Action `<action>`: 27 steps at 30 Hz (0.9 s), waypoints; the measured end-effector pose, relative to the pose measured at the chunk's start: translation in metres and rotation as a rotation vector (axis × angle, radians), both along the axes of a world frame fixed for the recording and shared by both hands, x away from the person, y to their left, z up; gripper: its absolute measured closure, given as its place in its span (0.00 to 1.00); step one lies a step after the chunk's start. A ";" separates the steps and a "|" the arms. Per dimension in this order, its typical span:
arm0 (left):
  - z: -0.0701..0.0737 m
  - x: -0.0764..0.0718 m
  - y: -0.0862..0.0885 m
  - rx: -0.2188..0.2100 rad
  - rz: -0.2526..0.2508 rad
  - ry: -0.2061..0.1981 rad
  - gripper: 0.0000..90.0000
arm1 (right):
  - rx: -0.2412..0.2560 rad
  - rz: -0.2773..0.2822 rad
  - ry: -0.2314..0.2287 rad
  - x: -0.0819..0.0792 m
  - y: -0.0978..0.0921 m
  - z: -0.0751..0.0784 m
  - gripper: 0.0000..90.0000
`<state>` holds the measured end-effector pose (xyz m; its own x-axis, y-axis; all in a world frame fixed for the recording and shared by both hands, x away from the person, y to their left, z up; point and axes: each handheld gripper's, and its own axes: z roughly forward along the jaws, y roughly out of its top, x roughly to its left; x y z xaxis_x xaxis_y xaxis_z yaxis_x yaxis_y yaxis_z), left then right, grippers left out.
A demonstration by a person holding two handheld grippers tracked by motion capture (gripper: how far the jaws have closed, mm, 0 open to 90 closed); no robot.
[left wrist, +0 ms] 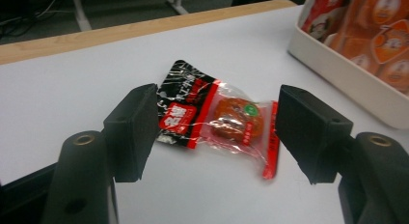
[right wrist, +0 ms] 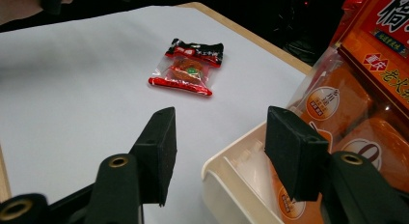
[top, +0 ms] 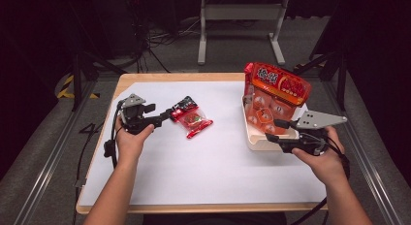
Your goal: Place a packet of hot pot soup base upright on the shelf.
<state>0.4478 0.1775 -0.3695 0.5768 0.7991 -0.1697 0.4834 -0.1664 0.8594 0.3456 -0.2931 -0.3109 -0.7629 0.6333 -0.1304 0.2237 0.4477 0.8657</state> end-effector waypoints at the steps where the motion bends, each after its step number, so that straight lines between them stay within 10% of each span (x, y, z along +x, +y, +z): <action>1: -0.002 0.004 -0.001 0.002 0.001 0.003 0.37 | -0.002 -0.001 -0.003 -0.001 0.001 0.000 0.50; 27: -0.061 0.079 -0.002 0.001 0.112 0.115 0.44 | -0.024 -0.019 0.017 -0.005 -0.002 -0.016 0.48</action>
<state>0.5269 0.1759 -0.4306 0.4606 0.8577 -0.2286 0.5939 -0.1063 0.7975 0.3404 -0.2946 -0.3270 -0.7532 0.6441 -0.1335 0.2464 0.4644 0.8507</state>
